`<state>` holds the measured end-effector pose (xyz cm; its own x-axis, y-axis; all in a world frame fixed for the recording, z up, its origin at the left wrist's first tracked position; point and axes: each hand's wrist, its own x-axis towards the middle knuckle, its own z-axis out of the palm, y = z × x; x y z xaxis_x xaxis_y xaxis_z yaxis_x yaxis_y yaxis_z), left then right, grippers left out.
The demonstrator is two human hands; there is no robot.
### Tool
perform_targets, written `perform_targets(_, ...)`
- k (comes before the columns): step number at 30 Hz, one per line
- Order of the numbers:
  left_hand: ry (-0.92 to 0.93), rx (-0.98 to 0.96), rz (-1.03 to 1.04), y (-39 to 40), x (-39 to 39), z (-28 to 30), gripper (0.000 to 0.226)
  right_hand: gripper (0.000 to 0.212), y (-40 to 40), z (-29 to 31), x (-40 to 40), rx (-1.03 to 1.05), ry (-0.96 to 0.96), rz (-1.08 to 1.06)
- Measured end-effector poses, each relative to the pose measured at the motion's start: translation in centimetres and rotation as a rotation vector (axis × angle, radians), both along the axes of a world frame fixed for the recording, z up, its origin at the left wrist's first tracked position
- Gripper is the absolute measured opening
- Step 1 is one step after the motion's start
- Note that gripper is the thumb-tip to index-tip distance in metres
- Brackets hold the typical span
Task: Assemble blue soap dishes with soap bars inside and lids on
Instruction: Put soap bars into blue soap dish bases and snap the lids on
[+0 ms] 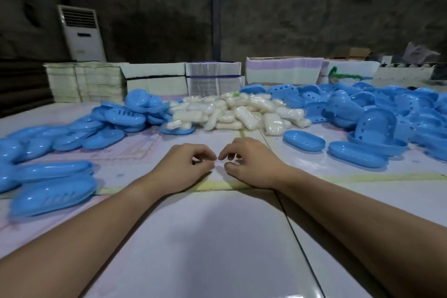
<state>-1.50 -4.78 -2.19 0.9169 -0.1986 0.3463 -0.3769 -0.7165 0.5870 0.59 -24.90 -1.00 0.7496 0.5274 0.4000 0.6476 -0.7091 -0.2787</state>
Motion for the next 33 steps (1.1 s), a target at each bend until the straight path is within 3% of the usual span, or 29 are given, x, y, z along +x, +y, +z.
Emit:
perform_targets(4, -0.007, 0.121, 0.127, 1.9, 0.9, 0.3, 0.013, 0.029, 0.4, 0.1, -0.6, -0.003, 0.007, 0.072)
perform_targets(10, 0.095, 0.383, 0.445, 5.9, 2.6, 1.1, 0.052, 0.029, 0.9, 0.0, -1.2, -0.058, 0.023, 0.157)
perform_targets(17, 0.306, 0.466, 0.817, 11.4, 3.9, 1.5, 0.067, 0.029, 1.0, -0.3, -0.7, -0.058, 0.0, 0.179)
perform_targets(21, 0.363, 0.442, 0.82, 12.2, 4.6, 1.9, 0.069, 0.029, 0.9, -0.4, -0.5, -0.052, 0.013, 0.175)
perform_targets(25, 0.254, 0.501, 0.779, 11.0, 4.6, 2.4, 0.039, 0.029, 0.9, -0.5, -0.3, -0.042, 0.022, 0.174)
perform_targets(28, 0.177, 0.525, 0.675, 9.1, 3.9, 2.5, 0.012, 0.028, 0.8, -0.5, -0.1, -0.037, 0.023, 0.171)
perform_targets(33, 0.119, 0.434, 0.365, 5.6, 2.5, 2.2, 0.012, 0.023, 0.4, -0.5, 0.3, 0.067, 0.062, 0.098)
